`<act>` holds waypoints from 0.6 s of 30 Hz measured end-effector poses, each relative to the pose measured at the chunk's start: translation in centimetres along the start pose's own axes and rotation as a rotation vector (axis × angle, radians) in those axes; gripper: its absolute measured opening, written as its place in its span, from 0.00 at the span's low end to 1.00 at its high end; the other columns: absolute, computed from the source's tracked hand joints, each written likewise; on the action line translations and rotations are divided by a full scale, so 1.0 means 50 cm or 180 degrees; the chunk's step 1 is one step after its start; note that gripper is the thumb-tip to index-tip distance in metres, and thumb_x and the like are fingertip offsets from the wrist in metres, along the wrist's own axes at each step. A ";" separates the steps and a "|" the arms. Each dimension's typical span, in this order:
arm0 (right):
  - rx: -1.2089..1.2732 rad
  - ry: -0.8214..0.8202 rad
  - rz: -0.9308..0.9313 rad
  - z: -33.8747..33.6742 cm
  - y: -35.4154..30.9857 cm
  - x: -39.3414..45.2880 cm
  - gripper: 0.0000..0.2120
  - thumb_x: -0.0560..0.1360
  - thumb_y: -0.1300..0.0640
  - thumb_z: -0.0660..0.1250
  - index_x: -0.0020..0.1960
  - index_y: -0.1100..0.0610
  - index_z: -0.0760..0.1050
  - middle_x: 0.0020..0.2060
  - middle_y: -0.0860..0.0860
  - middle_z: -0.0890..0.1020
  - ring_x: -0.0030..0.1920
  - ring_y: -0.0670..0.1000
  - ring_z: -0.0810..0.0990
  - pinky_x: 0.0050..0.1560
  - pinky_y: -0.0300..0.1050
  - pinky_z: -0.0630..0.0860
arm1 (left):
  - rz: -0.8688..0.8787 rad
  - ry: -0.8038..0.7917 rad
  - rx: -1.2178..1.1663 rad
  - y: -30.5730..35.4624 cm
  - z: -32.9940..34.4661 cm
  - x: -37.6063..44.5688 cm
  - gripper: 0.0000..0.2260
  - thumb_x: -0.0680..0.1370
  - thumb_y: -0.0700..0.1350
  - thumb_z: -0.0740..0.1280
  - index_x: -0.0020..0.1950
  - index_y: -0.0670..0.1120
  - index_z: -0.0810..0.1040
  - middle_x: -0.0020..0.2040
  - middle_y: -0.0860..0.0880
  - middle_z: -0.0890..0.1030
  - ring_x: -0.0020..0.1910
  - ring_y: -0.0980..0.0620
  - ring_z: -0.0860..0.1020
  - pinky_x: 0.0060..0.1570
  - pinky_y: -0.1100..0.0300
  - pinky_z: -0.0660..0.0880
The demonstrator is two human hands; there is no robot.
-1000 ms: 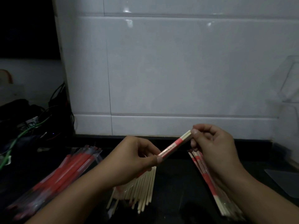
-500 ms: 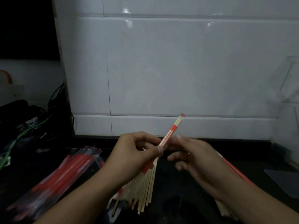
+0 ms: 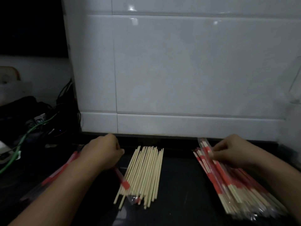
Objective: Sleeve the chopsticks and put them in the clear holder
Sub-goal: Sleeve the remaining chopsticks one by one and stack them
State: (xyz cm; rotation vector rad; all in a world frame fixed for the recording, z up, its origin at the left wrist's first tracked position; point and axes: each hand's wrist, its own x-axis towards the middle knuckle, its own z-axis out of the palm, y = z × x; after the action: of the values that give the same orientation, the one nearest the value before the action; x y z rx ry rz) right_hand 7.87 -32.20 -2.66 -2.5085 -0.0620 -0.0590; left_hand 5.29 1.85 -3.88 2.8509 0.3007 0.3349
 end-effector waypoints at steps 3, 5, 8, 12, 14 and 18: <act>-0.0679 0.0118 0.0025 0.020 0.002 0.008 0.10 0.72 0.50 0.75 0.36 0.55 0.84 0.30 0.47 0.83 0.31 0.44 0.80 0.34 0.40 0.73 | -0.0029 -0.0296 0.0375 0.000 0.009 -0.001 0.14 0.76 0.62 0.66 0.49 0.53 0.77 0.44 0.51 0.80 0.46 0.50 0.80 0.50 0.55 0.78; -0.0862 0.0354 -0.0011 0.025 -0.004 0.010 0.13 0.73 0.47 0.73 0.36 0.55 0.83 0.31 0.49 0.83 0.33 0.46 0.80 0.36 0.42 0.73 | 0.0037 -0.0475 0.0570 0.005 0.013 -0.003 0.17 0.76 0.63 0.65 0.53 0.52 0.77 0.49 0.50 0.81 0.50 0.49 0.79 0.51 0.56 0.76; -0.0940 0.1148 -0.0534 0.039 -0.031 -0.006 0.10 0.74 0.47 0.72 0.41 0.53 0.82 0.33 0.47 0.81 0.36 0.48 0.78 0.39 0.43 0.71 | 0.0092 -0.0670 0.0844 0.008 0.017 -0.007 0.16 0.78 0.59 0.65 0.59 0.50 0.75 0.58 0.46 0.80 0.57 0.46 0.78 0.53 0.55 0.74; -0.0738 0.0593 -0.1888 0.102 -0.088 -0.062 0.08 0.75 0.52 0.71 0.54 0.46 0.82 0.46 0.38 0.80 0.46 0.36 0.76 0.49 0.31 0.69 | 0.0146 -0.0603 0.0834 0.007 0.022 -0.003 0.13 0.77 0.46 0.63 0.61 0.47 0.74 0.60 0.44 0.80 0.59 0.44 0.78 0.57 0.53 0.76; -0.0937 -0.0185 -0.2403 0.141 -0.107 -0.083 0.10 0.78 0.51 0.67 0.58 0.44 0.80 0.49 0.32 0.73 0.49 0.30 0.71 0.52 0.24 0.65 | 0.0190 -0.0584 0.0811 0.007 0.019 -0.005 0.15 0.77 0.43 0.63 0.64 0.48 0.73 0.60 0.44 0.79 0.59 0.44 0.78 0.56 0.54 0.76; -0.0848 -0.0691 -0.2793 0.175 -0.110 -0.088 0.11 0.79 0.54 0.65 0.59 0.44 0.79 0.52 0.35 0.73 0.55 0.36 0.75 0.57 0.31 0.71 | 0.0344 -0.0361 0.0282 0.009 0.012 -0.007 0.18 0.77 0.42 0.64 0.66 0.52 0.74 0.59 0.47 0.80 0.57 0.47 0.79 0.52 0.57 0.75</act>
State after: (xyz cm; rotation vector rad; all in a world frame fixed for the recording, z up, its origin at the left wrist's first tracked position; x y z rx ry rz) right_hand 3.42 -22.72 -6.69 -2.5347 -1.3040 -0.1583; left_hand 5.21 1.19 -4.39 2.9660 0.1430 0.1834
